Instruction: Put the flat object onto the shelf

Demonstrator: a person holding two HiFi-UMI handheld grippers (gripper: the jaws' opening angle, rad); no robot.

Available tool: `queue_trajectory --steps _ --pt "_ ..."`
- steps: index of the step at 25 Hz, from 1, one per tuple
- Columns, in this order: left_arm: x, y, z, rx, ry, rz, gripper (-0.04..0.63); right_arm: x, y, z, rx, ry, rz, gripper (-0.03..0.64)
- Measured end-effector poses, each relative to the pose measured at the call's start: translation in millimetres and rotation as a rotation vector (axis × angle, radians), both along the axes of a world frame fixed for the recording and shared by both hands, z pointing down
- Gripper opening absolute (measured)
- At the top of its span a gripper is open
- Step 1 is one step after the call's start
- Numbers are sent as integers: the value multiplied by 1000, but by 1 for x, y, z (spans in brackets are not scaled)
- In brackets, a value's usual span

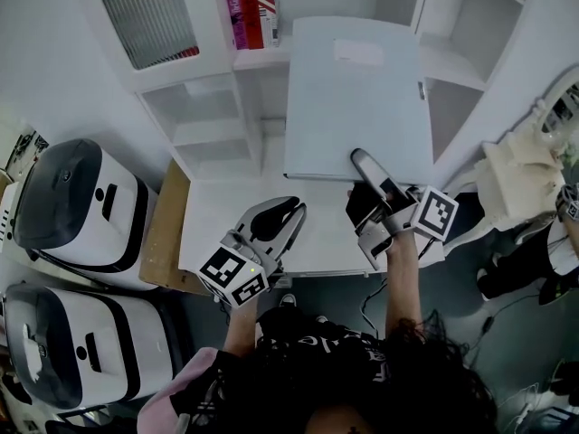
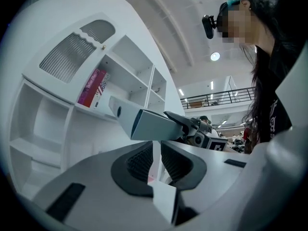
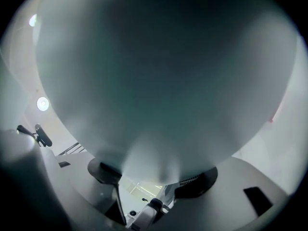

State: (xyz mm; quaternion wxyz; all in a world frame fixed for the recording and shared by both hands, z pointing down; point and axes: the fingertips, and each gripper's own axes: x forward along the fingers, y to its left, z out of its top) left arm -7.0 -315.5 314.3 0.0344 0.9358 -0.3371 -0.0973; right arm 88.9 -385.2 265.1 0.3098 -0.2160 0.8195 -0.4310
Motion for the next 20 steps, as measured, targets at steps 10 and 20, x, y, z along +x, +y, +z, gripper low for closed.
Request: queue_trajectory --steps 10,20 --pt "-11 5 2 21 8 22 63 -8 -13 14 -107 -111 -18 311" --pt "-35 -36 -4 32 0 3 61 -5 -91 -3 -141 -92 -10 311"
